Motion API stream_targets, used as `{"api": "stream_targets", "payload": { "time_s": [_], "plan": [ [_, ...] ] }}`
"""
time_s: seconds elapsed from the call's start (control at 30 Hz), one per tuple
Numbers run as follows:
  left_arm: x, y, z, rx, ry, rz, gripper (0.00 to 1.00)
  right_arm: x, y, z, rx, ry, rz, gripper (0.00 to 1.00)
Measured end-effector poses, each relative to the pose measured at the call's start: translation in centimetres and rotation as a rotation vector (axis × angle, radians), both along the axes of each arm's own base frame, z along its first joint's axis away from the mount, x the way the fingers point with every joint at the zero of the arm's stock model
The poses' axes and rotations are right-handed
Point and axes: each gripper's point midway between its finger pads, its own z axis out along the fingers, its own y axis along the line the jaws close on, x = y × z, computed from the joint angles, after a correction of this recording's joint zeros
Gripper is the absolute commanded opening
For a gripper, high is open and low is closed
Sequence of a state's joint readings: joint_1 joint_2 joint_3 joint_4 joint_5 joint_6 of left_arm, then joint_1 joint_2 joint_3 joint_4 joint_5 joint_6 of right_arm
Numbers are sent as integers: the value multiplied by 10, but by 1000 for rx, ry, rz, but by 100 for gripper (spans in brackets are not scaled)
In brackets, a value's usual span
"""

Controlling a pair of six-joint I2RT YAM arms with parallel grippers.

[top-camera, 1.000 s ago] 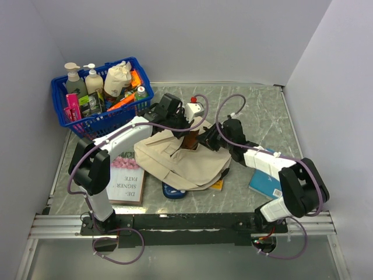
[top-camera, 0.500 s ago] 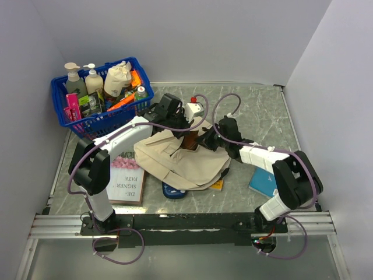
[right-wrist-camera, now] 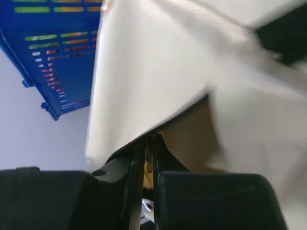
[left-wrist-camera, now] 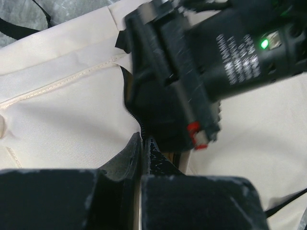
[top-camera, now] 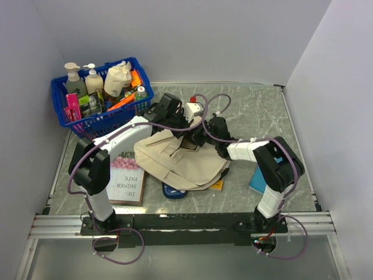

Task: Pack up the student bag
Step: Place the personal item in the student bag, then zip the student bag at the center of the board.

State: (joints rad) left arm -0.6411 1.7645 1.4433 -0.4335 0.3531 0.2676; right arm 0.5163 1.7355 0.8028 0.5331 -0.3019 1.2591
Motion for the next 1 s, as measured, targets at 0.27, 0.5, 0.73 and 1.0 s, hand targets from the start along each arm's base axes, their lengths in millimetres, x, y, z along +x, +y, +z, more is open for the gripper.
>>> {"api": "stream_targets", "payload": {
  "time_s": [0.27, 0.5, 0.73, 1.0],
  "plan": [
    [1, 2, 3, -10, 1, 1, 7, -12, -3, -9, -91, 9, 29, 61],
    [1, 7, 3, -29, 30, -11, 32, -47, -38, 51, -147, -198, 24, 54],
    [-11, 32, 7, -27, 97, -128, 43, -62, -61, 79, -219, -362, 8, 50],
    [-41, 76, 3, 37, 104, -367, 40, -106, -47, 28, -385, -340, 175, 51]
  ]
}}
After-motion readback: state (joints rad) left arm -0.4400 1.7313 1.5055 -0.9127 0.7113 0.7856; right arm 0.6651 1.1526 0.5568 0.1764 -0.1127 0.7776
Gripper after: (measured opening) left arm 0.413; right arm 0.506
